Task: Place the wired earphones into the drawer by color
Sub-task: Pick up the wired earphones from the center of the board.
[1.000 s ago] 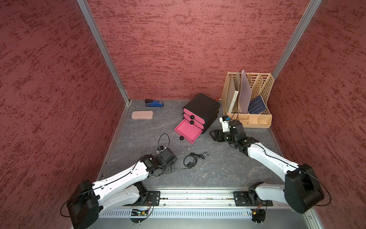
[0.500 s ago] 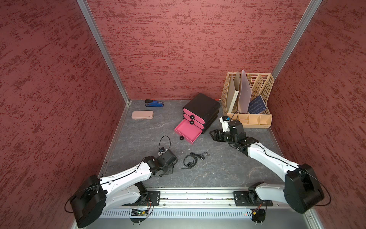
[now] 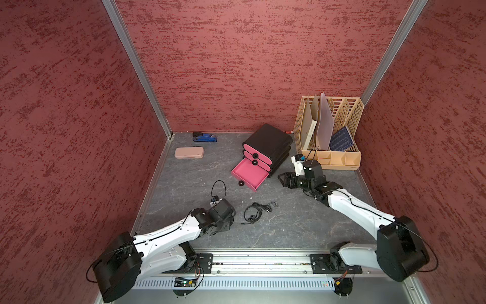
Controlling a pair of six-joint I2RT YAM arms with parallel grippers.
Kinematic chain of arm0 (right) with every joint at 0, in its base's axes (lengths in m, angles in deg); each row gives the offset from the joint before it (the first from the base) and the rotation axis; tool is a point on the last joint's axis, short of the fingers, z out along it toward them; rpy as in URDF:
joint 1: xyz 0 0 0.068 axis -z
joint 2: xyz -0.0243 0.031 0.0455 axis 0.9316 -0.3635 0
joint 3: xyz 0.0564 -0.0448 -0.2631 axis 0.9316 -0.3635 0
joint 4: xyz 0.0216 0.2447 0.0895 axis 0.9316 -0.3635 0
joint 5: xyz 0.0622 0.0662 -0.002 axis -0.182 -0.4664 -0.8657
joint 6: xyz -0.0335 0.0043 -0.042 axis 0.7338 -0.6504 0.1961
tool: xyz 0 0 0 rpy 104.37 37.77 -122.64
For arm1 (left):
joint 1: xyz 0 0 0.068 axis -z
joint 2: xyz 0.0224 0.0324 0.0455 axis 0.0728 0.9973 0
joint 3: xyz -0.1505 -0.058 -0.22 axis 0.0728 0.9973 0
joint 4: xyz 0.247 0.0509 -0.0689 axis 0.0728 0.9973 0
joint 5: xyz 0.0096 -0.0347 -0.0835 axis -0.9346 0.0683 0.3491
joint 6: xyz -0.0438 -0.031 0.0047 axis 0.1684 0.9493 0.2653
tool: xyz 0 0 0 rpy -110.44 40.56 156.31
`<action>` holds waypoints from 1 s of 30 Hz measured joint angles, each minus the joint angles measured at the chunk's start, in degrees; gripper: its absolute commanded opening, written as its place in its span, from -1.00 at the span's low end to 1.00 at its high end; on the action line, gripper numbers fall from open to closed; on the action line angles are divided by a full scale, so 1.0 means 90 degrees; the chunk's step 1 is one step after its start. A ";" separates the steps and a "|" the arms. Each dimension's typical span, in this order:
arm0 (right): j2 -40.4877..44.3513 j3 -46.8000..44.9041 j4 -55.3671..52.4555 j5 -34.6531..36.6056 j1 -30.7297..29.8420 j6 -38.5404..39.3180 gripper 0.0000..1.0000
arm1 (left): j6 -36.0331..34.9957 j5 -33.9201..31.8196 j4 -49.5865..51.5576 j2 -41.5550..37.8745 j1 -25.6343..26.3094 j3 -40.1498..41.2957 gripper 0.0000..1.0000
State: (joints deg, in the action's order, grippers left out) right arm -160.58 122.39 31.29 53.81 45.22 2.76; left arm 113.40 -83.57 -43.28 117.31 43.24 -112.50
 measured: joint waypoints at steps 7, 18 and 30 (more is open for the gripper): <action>0.0000 0.0000 0.0000 0.0000 0.0000 -0.0002 0.51 | -0.0075 -0.0002 -0.0141 -0.0012 -0.0015 0.0022 -0.87; 0.0000 0.0000 -0.0002 0.0000 0.0000 -0.0002 0.51 | -0.0177 -0.0131 -0.0066 -0.0376 -0.0024 0.0010 -1.00; 0.0010 0.0000 -0.0005 0.0002 0.0000 -0.0005 0.51 | -0.0894 -0.0243 -0.0024 -0.0687 -0.0551 -0.0724 -1.00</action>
State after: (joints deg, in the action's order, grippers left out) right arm -160.50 122.39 31.25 53.83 45.22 2.71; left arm 105.36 -85.76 -43.50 111.13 38.28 -119.01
